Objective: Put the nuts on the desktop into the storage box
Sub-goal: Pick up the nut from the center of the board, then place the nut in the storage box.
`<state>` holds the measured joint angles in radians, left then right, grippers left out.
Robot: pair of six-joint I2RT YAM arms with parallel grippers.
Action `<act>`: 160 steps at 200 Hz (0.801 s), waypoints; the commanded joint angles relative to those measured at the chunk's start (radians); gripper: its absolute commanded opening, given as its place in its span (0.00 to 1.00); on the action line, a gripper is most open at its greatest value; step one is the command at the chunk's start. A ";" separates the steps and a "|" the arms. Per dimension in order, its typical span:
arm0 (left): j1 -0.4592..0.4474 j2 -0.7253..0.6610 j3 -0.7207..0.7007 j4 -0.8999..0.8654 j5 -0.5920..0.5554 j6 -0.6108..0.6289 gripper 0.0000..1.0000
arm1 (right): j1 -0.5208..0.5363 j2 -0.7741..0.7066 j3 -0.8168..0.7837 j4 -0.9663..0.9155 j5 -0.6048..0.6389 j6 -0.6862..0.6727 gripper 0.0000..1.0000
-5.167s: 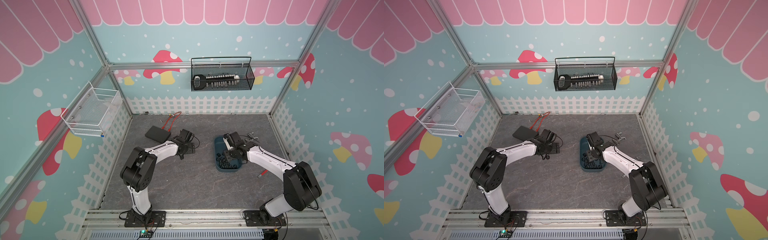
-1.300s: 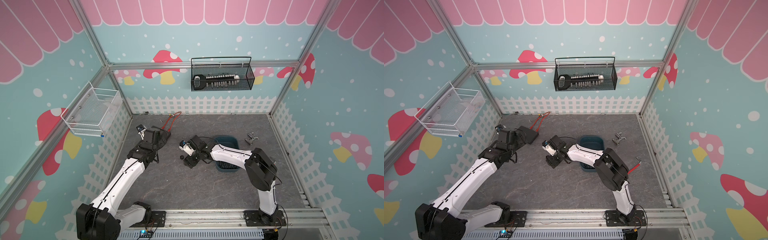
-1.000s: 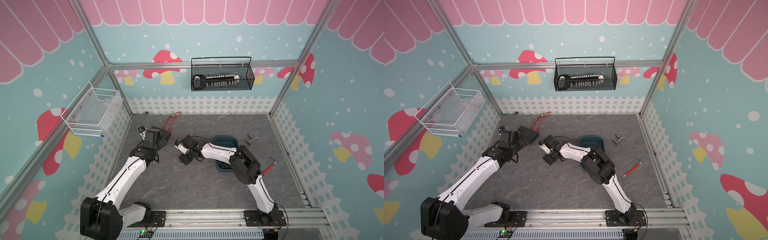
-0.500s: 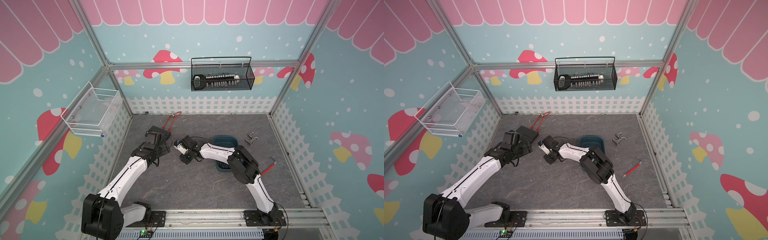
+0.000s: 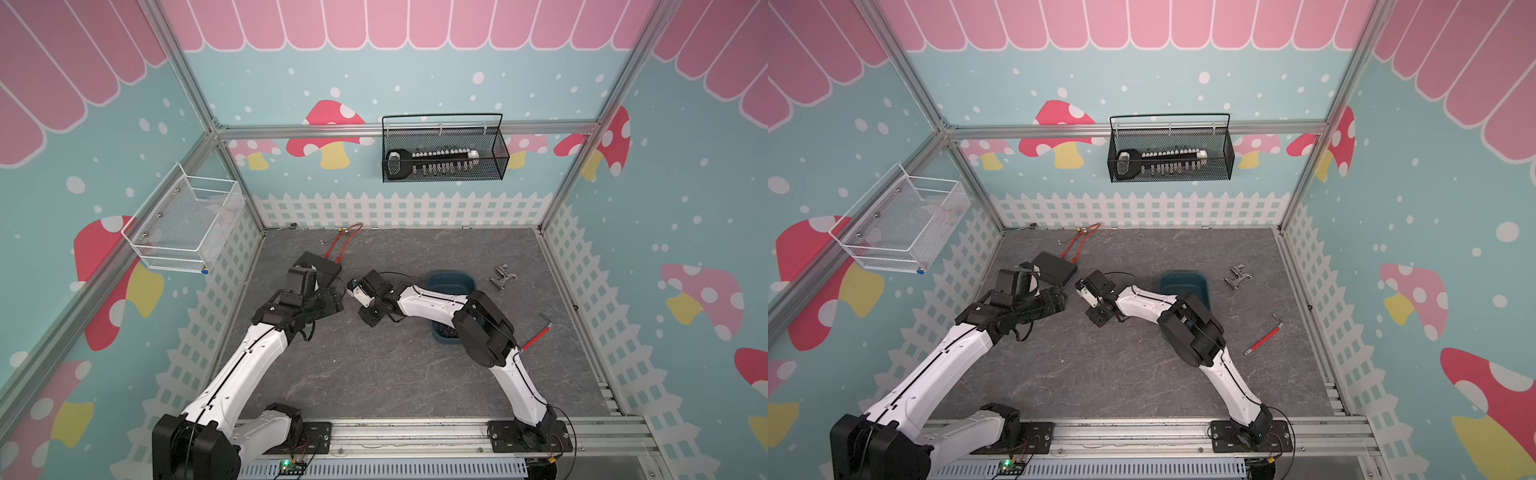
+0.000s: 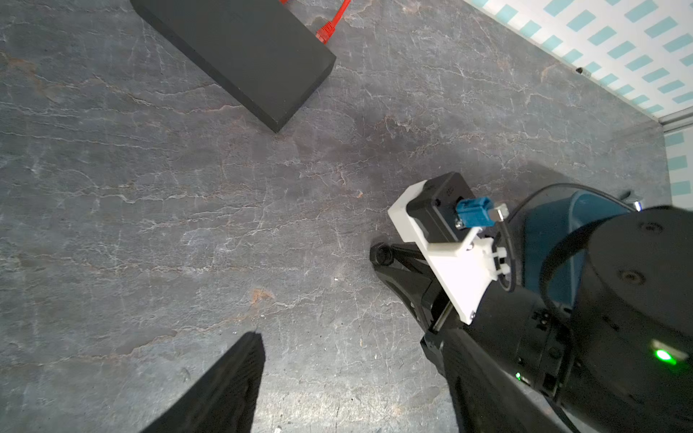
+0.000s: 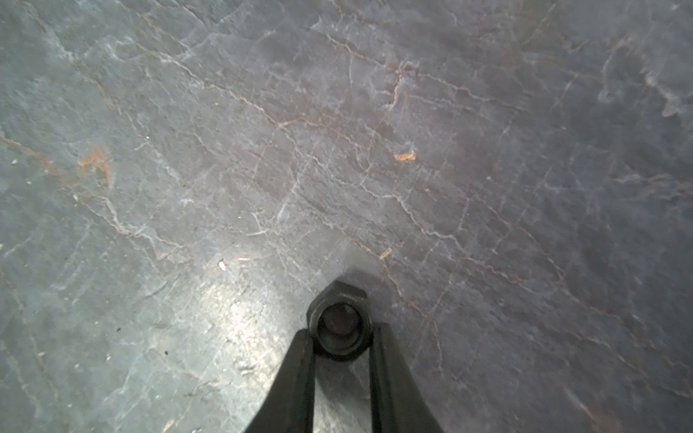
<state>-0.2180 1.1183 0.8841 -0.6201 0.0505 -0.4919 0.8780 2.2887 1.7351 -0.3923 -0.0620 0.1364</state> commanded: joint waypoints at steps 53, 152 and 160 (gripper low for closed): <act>0.004 -0.039 -0.006 -0.020 0.044 0.028 0.79 | 0.003 -0.027 -0.009 -0.037 0.076 0.011 0.06; 0.002 -0.005 0.008 0.019 0.102 0.031 0.79 | -0.126 -0.547 -0.351 -0.058 0.227 0.056 0.06; -0.001 0.009 0.007 0.032 0.111 0.028 0.79 | -0.153 -0.607 -0.404 -0.058 0.234 0.060 0.07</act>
<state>-0.2180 1.0969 0.8829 -0.6212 0.1188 -0.4782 0.7830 1.8420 1.4425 -0.4313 0.1062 0.1661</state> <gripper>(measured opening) 0.791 0.227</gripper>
